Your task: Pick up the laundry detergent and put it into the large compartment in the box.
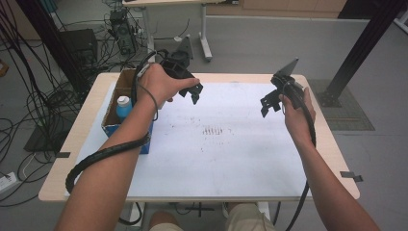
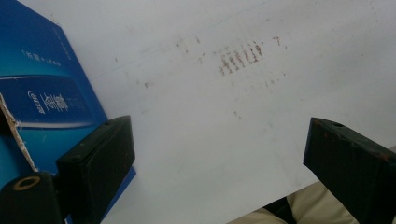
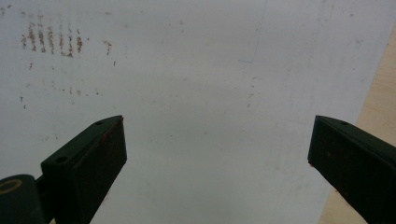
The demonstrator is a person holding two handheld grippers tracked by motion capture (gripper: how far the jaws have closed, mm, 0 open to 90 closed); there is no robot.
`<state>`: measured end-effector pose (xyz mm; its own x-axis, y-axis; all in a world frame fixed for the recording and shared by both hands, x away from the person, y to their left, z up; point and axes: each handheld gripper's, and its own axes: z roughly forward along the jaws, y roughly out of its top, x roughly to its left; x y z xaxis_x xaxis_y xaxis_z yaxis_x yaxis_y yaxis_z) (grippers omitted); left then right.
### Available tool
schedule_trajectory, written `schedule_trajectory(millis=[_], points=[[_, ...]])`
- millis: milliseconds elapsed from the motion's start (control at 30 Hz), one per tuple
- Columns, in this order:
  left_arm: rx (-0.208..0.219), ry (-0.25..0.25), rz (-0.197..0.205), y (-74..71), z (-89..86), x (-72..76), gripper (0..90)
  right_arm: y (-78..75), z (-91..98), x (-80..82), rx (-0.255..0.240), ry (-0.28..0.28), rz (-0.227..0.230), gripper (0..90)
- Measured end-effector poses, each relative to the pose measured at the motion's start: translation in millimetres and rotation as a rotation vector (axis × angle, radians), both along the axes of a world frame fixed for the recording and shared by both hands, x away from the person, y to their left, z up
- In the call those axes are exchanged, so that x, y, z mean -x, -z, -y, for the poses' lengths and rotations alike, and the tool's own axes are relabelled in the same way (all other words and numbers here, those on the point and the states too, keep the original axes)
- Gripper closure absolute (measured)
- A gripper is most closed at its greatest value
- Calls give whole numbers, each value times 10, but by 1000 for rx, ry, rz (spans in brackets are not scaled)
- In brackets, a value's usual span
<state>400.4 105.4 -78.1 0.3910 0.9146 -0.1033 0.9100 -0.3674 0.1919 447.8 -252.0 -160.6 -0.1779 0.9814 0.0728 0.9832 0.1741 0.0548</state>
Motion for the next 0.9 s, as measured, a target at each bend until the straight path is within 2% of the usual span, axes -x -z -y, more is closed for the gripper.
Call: schedule_trajectory(millis=[900], points=[[3, 0, -2, 11, -13, 0, 93, 7, -14, -6, -3, -3, -1, 44]])
